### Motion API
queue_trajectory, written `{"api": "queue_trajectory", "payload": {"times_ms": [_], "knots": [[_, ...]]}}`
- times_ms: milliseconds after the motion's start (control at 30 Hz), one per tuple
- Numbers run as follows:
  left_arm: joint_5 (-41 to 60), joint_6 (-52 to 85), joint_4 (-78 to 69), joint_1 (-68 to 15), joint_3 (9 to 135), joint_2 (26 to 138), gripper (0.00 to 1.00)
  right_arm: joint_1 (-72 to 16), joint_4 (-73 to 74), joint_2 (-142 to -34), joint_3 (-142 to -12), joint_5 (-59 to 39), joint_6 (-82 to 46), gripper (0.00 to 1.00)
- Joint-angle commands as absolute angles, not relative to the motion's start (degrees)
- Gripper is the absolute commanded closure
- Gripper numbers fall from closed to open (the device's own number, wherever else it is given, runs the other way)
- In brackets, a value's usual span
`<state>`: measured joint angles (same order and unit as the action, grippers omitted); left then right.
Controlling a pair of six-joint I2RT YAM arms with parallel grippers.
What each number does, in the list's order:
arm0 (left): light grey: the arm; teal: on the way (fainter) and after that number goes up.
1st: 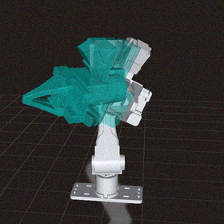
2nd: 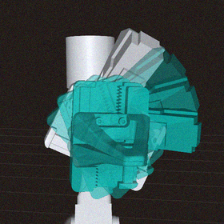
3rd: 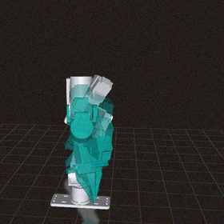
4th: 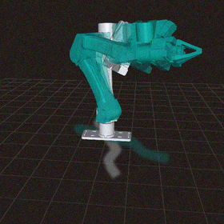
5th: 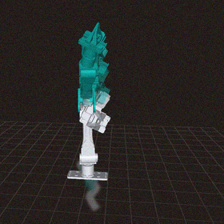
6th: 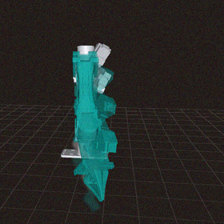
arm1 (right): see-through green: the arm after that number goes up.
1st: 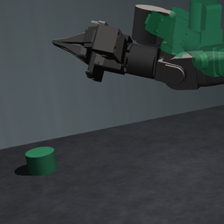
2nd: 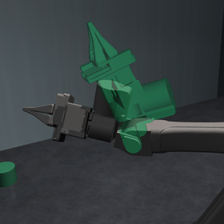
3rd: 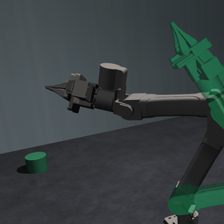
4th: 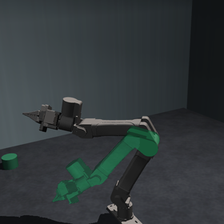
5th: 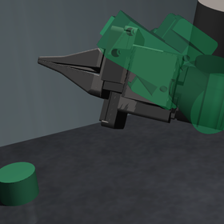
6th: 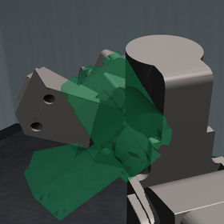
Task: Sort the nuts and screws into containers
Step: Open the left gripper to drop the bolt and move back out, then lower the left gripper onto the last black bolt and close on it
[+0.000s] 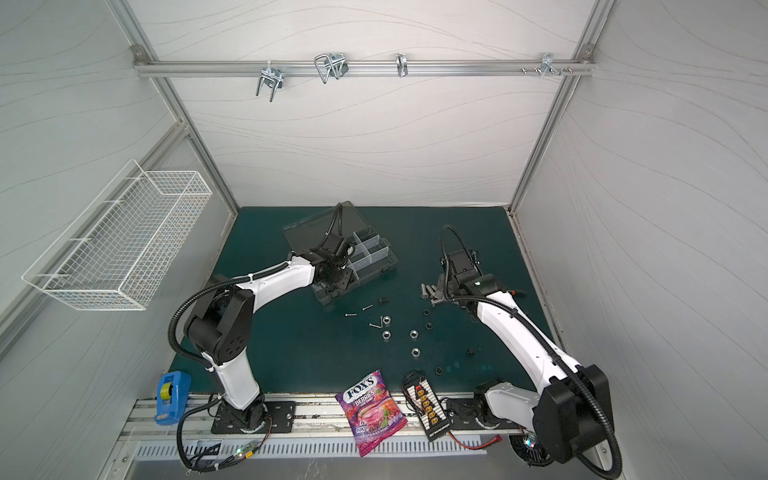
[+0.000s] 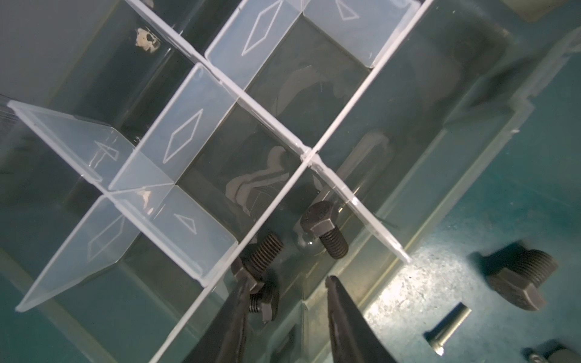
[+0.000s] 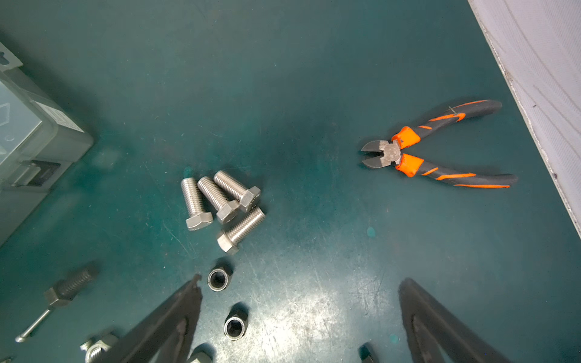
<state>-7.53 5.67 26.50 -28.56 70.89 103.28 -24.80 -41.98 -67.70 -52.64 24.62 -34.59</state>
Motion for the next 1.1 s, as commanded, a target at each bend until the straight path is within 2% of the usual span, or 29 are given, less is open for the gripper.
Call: {"api": "queue_trajectory", "payload": {"times_ms": [0,300,600,1067], "knots": [[-5.3,6.9,25.3,-28.9,70.9,99.4,0.55,-25.0,-42.2,-67.1,-52.6,24.9,-35.2,0.01],[-2.5,4.9,22.3,-36.4,70.6,98.2,0.43,-25.1,-42.1,-67.2,-52.5,24.9,-35.3,0.01],[-1.0,2.1,22.4,-42.5,74.5,105.6,0.42,-25.0,-42.6,-67.1,-52.7,25.1,-35.3,0.01],[-2.1,1.6,22.8,-43.0,78.1,113.4,0.42,-25.1,-42.7,-66.9,-53.2,25.2,-35.2,0.01]]}}
